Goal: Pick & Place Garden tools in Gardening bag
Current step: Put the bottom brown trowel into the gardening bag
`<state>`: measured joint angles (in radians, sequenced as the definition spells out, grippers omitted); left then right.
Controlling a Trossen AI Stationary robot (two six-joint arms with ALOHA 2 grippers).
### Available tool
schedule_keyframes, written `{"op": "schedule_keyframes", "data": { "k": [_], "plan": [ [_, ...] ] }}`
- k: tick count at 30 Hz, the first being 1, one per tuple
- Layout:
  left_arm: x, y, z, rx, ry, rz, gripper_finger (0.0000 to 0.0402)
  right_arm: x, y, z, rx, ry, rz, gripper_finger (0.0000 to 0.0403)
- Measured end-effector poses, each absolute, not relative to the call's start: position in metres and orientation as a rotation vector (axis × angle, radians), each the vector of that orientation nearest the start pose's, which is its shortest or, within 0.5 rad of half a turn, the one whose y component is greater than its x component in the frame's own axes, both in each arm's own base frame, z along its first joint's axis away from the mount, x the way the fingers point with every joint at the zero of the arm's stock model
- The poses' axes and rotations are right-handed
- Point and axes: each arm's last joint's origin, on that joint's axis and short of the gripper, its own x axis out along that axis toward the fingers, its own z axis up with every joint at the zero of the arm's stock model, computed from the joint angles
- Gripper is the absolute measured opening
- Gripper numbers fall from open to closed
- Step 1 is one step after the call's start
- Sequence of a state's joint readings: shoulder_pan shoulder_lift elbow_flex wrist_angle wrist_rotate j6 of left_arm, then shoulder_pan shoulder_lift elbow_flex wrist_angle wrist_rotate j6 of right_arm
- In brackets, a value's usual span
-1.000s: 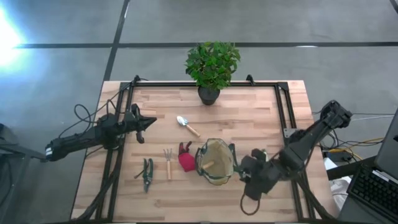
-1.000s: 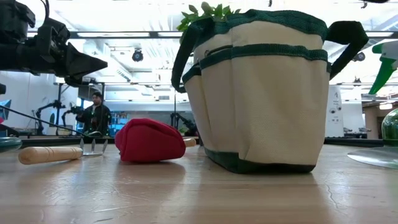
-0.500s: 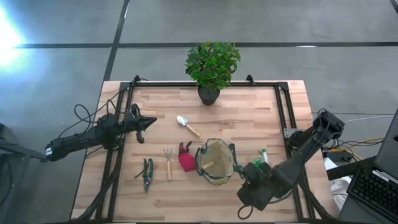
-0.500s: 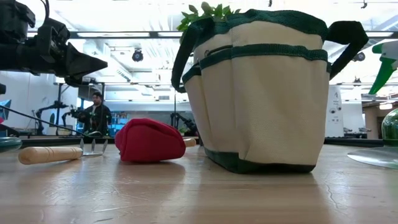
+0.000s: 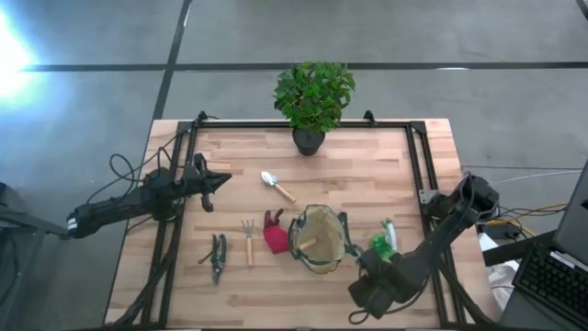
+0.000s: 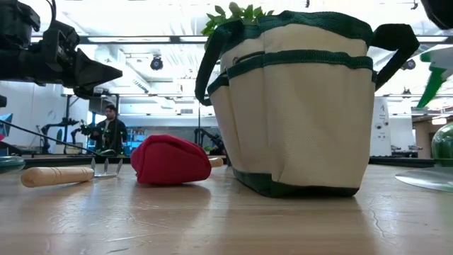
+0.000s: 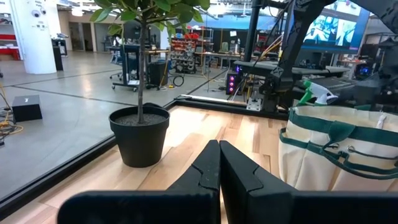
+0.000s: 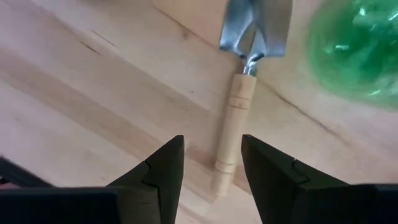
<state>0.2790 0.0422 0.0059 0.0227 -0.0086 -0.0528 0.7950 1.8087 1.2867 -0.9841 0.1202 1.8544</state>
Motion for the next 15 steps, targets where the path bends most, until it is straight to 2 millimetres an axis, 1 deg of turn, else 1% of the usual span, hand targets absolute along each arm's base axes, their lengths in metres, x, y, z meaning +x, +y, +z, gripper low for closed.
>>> {"op": "schedule_keyframes", "data": {
  "k": [5,9,15],
  "plan": [
    [0.096,0.028,0.164,-0.054,0.006,0.288,0.0003,0.235,0.235,0.188,0.845,1.271,-0.814,0.0153],
    [0.096,0.028,0.164,-0.054,0.006,0.288,0.0003,0.236,0.236,0.180,0.823,1.283,-0.835,0.0148],
    [0.096,0.028,0.164,-0.054,0.006,0.288,0.0003,0.236,0.237,0.168,0.802,1.342,-0.866,0.0154]
  ]
}}
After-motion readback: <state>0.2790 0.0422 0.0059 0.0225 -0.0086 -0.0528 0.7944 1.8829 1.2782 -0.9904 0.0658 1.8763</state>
